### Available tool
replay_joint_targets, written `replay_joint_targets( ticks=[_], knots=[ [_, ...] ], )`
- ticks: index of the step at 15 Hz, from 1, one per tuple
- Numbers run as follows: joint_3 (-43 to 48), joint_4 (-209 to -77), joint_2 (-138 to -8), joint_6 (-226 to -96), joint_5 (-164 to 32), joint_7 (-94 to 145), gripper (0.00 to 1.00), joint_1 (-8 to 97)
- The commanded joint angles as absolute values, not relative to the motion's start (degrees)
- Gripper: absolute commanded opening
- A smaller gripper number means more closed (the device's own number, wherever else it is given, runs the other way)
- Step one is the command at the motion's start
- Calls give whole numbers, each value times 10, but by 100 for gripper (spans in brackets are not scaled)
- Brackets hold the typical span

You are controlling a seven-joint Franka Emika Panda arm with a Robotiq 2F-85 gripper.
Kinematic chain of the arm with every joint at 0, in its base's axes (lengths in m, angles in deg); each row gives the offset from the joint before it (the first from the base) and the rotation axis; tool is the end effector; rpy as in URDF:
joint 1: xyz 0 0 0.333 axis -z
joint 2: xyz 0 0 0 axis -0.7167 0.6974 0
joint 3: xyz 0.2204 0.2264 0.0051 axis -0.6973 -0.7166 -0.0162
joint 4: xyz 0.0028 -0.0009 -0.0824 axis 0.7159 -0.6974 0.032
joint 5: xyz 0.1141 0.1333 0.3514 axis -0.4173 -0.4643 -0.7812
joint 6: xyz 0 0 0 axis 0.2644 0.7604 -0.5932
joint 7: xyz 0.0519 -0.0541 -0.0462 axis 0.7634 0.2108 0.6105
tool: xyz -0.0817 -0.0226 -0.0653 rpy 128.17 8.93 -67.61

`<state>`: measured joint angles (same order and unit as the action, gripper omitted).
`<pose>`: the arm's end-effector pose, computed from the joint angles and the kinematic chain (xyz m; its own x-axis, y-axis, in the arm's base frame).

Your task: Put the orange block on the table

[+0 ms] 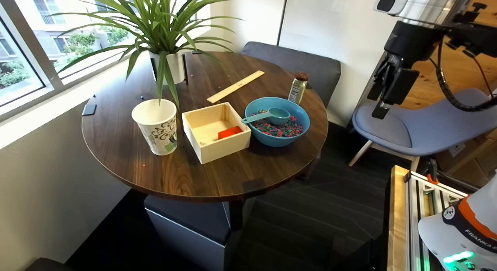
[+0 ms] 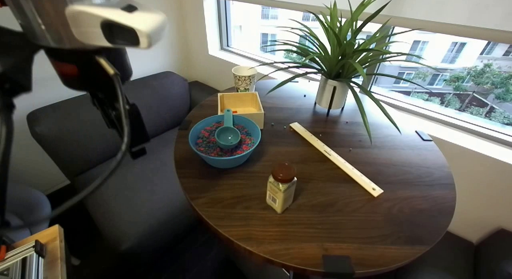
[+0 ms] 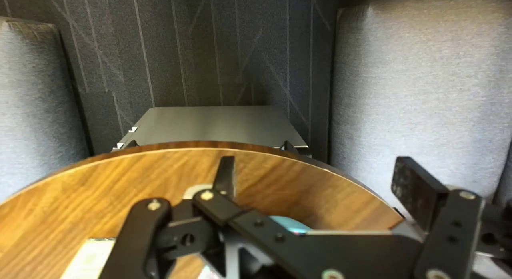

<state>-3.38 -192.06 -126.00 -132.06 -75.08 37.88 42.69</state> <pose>0.3562 0.0384 0.5121 0.9834 0.1798 0.0228 0.1812 -0.9797 -0.0858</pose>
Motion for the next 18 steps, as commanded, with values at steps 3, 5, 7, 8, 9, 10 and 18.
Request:
replay_joint_targets(
  ticks=[3, 5, 7, 8, 9, 10, 18],
  knots=[
    [-102, -1887, -1244, -1360, -790, 254, 100, 388],
    [-126, -1869, -1222, -1372, -796, 214, 100, 381],
    [-125, -1862, -1208, -1373, -797, 210, 100, 382],
    [-123, -1860, -1204, -1373, -797, 210, 100, 383],
    [-122, -1858, -1202, -1373, -797, 210, 100, 384],
    [-144, -1843, -1182, -1382, -784, 156, 100, 397],
    [-271, -1628, -944, -1382, -574, -105, 100, 423]
  ],
)
